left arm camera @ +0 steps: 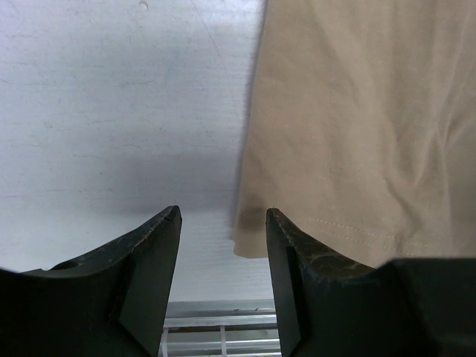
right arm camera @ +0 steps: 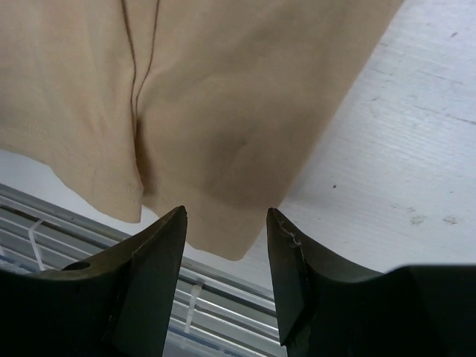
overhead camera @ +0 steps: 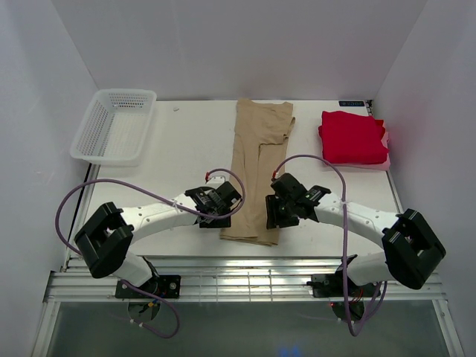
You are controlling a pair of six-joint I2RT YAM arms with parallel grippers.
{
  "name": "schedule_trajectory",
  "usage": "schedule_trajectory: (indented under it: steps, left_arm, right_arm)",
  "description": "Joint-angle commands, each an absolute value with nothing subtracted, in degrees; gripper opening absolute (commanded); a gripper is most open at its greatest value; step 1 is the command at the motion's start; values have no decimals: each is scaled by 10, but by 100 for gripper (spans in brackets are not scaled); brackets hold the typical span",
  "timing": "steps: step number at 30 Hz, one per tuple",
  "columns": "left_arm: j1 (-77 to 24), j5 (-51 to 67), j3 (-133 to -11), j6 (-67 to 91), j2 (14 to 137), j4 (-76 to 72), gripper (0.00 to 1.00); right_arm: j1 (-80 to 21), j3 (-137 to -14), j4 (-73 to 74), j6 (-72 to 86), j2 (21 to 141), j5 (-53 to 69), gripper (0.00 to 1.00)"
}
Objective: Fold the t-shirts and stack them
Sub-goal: Fold the tshirt
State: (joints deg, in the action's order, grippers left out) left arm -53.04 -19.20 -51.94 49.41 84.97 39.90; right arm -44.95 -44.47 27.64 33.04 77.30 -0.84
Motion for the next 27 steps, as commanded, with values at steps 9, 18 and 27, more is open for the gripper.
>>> schedule_trajectory:
  steps: [9,18,27]
  left_arm:
    - [-530,-115,-456,507,819,336,60]
    - [-530,-83,-433,499,808,298,59]
    - [-530,-80,-425,509,816,309,54]
  right_arm:
    - [-490,-435,263,355,802,12,52]
    - [-502,-425,280,372,781,3,52]
    - [-515,-395,263,381,788,10,50]
